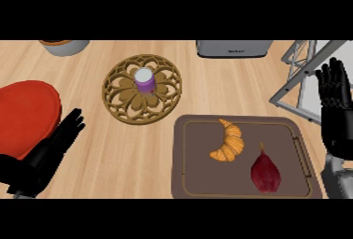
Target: Pick the pear from the tray and place it in the tiered shelf
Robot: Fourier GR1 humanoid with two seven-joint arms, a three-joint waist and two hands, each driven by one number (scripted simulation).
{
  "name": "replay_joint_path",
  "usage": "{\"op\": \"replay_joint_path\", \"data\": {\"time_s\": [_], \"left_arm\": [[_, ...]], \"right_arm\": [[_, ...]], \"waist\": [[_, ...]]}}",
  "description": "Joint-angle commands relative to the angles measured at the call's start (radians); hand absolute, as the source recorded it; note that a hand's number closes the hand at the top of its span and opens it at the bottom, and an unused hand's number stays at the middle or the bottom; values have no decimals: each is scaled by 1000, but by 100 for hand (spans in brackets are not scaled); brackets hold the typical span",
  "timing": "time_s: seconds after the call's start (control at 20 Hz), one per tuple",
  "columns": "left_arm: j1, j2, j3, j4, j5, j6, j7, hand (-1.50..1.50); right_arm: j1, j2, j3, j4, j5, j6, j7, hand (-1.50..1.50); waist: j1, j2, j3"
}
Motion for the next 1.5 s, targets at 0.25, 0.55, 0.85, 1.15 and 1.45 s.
{"op": "replay_joint_path", "data": {"time_s": [0.25, 0.55, 0.85, 1.15, 1.45], "left_arm": [[-121, -67, 17, 48, -150, 145, -66, 0], [-152, -106, -25, 55, -151, 144, -45, 0], [-214, -199, -62, 196, -216, 166, -84, 0], [-261, -184, -33, 198, -211, 124, -48, 0], [-259, -221, -51, 200, -258, 141, -59, 0]], "right_arm": [[170, 39, -200, 111, -333, 56, 262, -150], [297, 82, -217, 307, -42, -312, 205, 150], [415, 296, -357, 212, -231, -288, -106, -150], [485, 168, -208, 67, -202, -62, 71, -150], [556, -13, -192, -139, -156, -10, 312, -150]], "waist": [[-37, 20, 20], [-18, 37, 18], [-3, 18, 19], [19, 17, 17], [19, 17, 17]]}}
